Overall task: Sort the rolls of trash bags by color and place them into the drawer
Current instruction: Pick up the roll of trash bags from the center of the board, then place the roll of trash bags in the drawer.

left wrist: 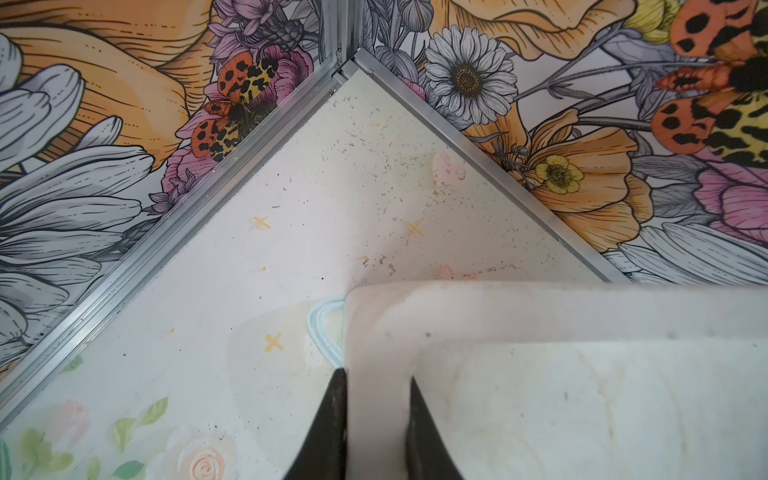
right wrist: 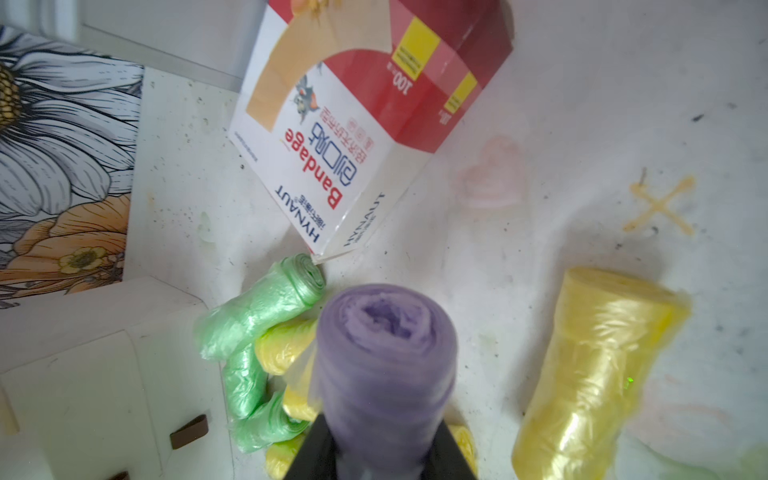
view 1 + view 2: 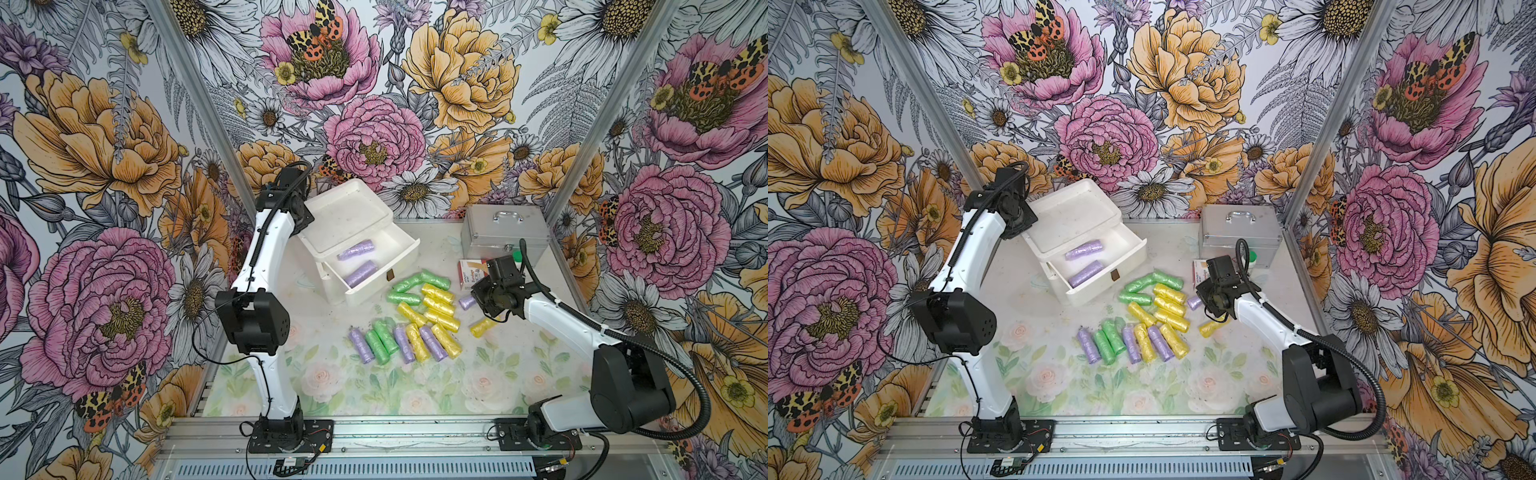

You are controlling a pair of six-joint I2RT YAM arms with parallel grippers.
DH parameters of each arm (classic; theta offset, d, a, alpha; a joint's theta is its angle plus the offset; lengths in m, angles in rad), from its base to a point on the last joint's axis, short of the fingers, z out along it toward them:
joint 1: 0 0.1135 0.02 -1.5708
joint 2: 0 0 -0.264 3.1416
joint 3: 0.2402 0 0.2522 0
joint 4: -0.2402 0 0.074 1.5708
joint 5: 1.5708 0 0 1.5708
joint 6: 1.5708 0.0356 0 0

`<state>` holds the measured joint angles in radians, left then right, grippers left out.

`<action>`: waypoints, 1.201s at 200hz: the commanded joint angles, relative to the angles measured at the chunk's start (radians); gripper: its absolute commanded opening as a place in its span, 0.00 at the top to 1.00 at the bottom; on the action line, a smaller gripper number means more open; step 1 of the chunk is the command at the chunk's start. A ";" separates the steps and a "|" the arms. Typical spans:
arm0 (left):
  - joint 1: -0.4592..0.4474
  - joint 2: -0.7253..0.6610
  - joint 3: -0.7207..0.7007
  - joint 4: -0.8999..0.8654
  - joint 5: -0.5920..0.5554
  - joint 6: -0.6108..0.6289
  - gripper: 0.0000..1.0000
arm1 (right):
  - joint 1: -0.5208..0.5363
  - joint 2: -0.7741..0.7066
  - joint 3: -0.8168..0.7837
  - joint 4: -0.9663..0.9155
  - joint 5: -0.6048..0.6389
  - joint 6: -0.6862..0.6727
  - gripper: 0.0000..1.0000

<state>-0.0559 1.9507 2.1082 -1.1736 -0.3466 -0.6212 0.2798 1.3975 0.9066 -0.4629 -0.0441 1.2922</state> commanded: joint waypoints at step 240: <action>-0.027 0.031 -0.039 0.022 0.193 -0.089 1.00 | 0.508 0.582 1.052 0.011 0.021 0.283 0.66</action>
<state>-0.0563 1.9457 2.1006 -1.1671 -0.3458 -0.6216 0.7826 1.9606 1.9179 -0.4622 -0.0494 1.5322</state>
